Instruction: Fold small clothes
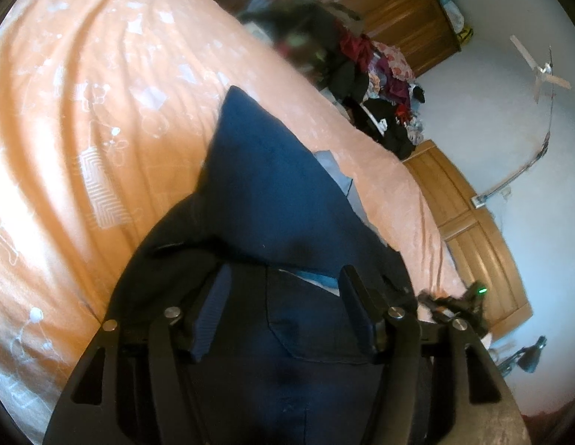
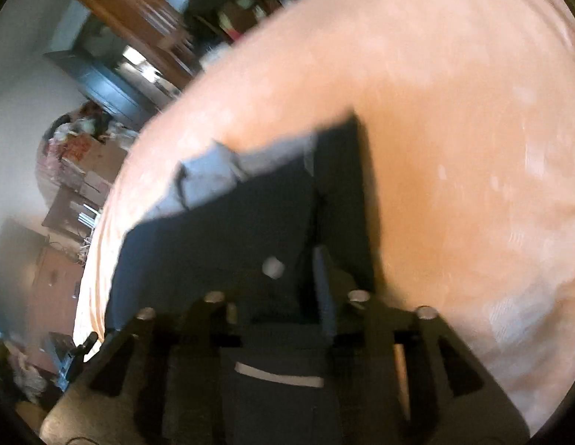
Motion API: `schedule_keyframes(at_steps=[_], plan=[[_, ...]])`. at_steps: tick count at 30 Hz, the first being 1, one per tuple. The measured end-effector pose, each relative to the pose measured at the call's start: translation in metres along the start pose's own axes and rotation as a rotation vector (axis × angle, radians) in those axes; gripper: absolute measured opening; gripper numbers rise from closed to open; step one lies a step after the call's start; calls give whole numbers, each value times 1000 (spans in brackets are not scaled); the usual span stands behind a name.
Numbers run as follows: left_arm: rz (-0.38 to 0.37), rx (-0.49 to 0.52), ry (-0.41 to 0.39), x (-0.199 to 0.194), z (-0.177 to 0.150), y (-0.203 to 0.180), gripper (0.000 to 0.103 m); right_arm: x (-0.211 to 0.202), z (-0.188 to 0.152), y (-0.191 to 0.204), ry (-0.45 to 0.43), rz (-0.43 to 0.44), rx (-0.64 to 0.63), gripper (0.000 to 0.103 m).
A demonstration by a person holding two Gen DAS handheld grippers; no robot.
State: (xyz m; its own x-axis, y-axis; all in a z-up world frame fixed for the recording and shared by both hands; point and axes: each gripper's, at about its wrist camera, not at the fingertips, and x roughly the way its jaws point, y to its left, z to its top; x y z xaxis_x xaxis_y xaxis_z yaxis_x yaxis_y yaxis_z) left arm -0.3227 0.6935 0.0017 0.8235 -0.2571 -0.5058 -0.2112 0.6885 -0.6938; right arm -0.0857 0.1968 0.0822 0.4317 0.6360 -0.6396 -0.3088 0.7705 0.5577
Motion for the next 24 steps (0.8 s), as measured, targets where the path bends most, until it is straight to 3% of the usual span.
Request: schedule_keyframes(at_steps=[1,4,6,8,10,13,17,20,24], plan=[[7,6,3,1,-1,-2,67,3,1,12,5,37,-42,40],[22,10,12,3,-1,-3,68,41,-6,25,127,114,-96,44],[34,13,17,3,-2,-5,68,78,-23,12,243,89,-73,44],[51,18,25,4,-3,-8,68,76,-29,1,208,141,-50,42],[65,15,38,3,-3,-12,68,54,-32,-12,215,122,30,42],[86,1,94,-6,-5,-17,69,-3,-48,-22,199,137,-11,50],[120,76,172,-40,-26,-22,69,-63,-83,-57,213,101,-2,55],[123,103,204,-70,-43,-18,69,-94,-120,-91,231,129,120,51],[93,50,198,-104,-56,-6,69,-108,-156,-94,278,190,161,52]])
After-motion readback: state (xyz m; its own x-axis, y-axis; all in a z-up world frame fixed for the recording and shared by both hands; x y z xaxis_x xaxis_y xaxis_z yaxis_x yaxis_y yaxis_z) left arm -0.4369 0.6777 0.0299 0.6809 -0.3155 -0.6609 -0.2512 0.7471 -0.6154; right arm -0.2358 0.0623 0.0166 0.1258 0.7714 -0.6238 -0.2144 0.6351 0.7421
